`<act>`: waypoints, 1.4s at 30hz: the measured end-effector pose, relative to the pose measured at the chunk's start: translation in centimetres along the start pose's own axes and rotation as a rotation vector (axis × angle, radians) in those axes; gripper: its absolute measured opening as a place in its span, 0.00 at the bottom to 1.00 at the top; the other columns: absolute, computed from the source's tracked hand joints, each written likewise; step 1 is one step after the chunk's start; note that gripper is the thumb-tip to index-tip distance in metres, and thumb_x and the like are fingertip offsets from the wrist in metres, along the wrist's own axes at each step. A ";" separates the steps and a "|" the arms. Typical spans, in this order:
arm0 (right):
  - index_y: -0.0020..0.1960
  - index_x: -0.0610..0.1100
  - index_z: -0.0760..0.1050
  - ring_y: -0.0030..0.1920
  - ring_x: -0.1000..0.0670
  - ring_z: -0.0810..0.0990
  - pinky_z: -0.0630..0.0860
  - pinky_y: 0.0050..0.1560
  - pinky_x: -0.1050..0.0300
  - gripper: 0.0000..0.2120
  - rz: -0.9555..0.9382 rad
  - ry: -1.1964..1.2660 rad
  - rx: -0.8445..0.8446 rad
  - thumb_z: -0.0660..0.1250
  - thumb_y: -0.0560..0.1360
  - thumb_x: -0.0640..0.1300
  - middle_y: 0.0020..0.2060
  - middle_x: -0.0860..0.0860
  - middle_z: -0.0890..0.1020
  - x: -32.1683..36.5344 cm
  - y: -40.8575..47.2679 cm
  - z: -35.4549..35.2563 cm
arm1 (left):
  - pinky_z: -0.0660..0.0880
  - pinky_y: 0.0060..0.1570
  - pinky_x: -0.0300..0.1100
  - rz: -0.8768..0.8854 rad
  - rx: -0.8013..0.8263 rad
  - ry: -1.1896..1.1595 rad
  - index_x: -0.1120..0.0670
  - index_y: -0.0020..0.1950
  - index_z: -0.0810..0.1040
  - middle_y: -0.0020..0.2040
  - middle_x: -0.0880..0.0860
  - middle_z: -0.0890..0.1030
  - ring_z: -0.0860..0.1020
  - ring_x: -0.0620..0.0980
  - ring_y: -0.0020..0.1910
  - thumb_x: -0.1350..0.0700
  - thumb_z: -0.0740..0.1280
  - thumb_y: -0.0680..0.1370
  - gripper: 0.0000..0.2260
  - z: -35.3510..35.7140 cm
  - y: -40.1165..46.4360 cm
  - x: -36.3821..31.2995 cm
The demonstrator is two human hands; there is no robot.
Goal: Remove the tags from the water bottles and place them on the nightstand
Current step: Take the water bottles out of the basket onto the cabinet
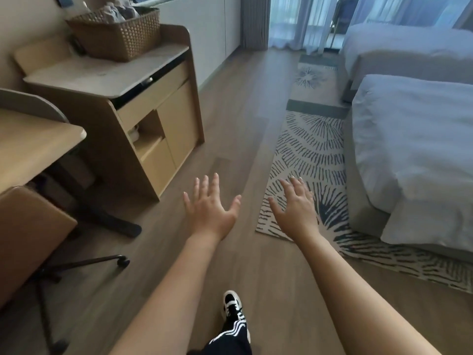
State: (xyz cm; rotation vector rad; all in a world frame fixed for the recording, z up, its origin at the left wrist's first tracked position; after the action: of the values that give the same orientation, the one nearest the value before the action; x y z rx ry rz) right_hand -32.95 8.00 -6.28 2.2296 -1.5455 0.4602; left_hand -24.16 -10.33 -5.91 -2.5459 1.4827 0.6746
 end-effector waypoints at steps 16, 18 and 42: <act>0.76 0.49 0.59 0.77 0.49 0.48 0.48 0.76 0.47 0.29 0.031 0.053 0.032 0.59 0.78 0.58 0.77 0.47 0.58 1.5 34.8 4.5 | 0.41 0.74 0.57 -0.046 0.017 -0.004 0.48 0.80 0.49 0.80 0.51 0.52 0.45 0.49 0.79 0.35 0.55 0.77 0.35 3.0 34.5 -1.9; 0.75 0.49 0.60 0.77 0.49 0.48 0.48 0.76 0.47 0.29 0.009 0.068 0.029 0.59 0.78 0.58 0.76 0.47 0.58 1.2 39.8 5.8 | 0.41 0.74 0.57 -0.067 -0.005 -0.001 0.48 0.80 0.49 0.80 0.52 0.53 0.46 0.50 0.79 0.36 0.56 0.77 0.35 4.0 38.8 -2.2; 0.74 0.49 0.62 0.77 0.49 0.50 0.52 0.75 0.45 0.27 -0.527 0.207 0.301 0.60 0.78 0.56 0.76 0.47 0.60 18.8 92.7 18.0 | 0.46 0.74 0.59 -0.535 -0.339 0.066 0.49 0.79 0.50 0.80 0.53 0.54 0.50 0.52 0.78 0.34 0.54 0.76 0.36 3.7 83.1 4.4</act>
State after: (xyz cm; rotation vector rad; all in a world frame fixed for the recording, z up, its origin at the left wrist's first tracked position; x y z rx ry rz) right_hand -112.84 -45.54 -1.29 2.5903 -0.7776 0.7639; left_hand -94.16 -55.33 -1.29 -3.0473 0.6731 0.8077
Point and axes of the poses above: each hand's wrist, its own y-axis towards the middle knuckle, its own z-axis out of the palm, x = y × z, the point moved 3 cm from there along y, towards the middle knuckle
